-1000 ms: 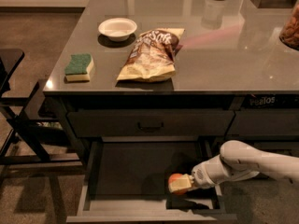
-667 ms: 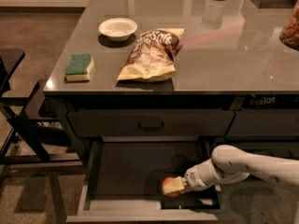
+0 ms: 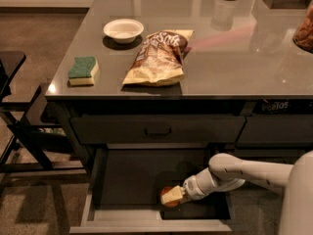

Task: Place orange into middle drawer

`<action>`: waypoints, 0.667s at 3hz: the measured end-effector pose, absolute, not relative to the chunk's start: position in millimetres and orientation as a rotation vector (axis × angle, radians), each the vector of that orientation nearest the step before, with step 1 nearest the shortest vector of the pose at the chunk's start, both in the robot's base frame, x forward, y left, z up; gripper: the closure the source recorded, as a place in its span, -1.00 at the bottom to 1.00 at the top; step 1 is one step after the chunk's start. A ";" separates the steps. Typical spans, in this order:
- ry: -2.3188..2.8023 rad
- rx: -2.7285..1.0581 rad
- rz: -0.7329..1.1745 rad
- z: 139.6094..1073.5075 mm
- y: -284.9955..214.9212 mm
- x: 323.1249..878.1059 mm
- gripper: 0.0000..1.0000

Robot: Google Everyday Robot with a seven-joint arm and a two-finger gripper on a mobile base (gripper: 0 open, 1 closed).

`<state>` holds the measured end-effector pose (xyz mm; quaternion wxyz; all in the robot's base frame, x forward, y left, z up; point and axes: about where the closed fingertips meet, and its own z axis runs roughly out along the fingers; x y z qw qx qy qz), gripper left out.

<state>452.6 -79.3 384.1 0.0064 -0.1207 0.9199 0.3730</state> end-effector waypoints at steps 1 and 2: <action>2.894 -0.400 1.176 371.6 -65.4 454.8 1.00; 2.917 -0.415 1.175 362.4 -55.7 454.9 1.00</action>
Offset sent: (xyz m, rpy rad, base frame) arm 0.0051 0.0323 -0.0314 -0.0244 0.0469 0.0473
